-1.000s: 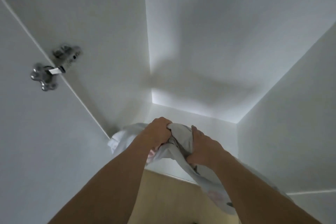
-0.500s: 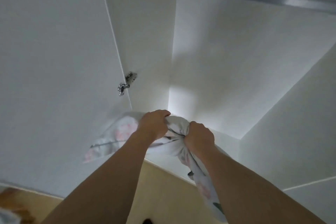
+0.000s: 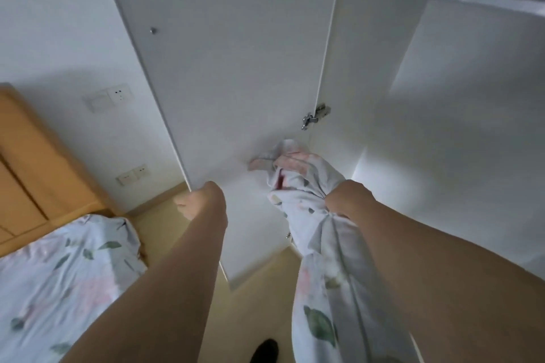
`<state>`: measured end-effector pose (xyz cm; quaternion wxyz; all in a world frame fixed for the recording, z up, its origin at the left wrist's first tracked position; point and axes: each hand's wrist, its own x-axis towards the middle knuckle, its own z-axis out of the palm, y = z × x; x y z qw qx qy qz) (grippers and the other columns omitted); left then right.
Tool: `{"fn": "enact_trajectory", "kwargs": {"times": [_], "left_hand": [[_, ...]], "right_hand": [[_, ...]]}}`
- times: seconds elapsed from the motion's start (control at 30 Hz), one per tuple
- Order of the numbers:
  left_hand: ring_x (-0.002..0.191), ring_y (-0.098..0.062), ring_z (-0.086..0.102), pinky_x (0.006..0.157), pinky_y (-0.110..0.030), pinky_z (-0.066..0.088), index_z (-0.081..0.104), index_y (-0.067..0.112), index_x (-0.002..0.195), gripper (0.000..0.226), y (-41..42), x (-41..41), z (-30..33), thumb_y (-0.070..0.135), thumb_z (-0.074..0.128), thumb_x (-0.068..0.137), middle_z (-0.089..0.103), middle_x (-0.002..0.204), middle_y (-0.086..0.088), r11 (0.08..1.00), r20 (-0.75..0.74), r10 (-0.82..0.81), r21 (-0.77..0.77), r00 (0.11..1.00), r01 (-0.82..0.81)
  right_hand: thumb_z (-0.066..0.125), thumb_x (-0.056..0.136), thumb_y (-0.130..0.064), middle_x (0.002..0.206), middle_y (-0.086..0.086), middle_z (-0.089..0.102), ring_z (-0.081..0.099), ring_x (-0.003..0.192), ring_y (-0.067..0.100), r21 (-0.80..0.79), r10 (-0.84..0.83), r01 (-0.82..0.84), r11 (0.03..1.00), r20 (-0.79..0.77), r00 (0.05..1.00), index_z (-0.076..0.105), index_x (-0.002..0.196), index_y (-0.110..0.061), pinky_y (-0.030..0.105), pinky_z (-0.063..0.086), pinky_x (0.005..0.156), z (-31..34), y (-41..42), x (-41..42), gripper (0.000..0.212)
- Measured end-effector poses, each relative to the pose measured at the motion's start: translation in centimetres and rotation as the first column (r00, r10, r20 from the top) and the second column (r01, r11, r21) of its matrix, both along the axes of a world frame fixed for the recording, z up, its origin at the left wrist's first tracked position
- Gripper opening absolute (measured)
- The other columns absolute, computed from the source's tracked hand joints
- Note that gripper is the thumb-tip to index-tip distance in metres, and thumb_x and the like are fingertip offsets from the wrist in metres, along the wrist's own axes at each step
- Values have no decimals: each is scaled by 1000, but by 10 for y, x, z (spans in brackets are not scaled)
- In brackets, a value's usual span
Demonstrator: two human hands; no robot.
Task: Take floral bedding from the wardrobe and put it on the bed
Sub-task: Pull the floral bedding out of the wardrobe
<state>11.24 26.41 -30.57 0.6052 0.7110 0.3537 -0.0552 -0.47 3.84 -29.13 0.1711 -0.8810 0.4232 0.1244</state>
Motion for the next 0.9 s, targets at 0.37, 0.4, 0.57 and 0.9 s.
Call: {"fn": "enact_trajectory", "kwargs": {"times": [0.37,0.4,0.57,0.9], "left_hand": [[91,-34,57,74,-44,48,49,13,103,33,25,-14,-5,43,39,93,57,102,-10,902,385,-342,391,857,185],[83,-33,54,67,-40,44,47,13,93,32,26,-27,-8,43,39,93,55,93,-9,858,415,-397,484,819,171],[56,-21,44,46,-27,26,33,22,75,33,14,-101,-16,47,44,94,45,70,3,599,427,-762,750,488,280],[134,-37,40,104,-39,45,34,-3,136,67,-124,-176,-13,14,73,84,39,143,-26,339,420,-869,890,-261,304]], "right_hand": [[55,78,-21,67,-3,47,43,54,13,-18,14,-13,1000,35,999,44,68,-15,21,35,54,-19,7,-7,16],[55,79,-22,67,-3,46,43,56,14,-18,10,-10,1000,37,999,46,73,-15,23,38,60,-20,3,-13,13],[56,83,-31,107,6,63,61,100,27,14,-59,58,998,9,998,59,111,-10,27,39,74,-23,-21,-59,35],[58,79,-29,96,7,62,58,85,27,141,-407,391,910,116,906,58,92,-7,26,42,71,-5,-81,-175,25]]}}
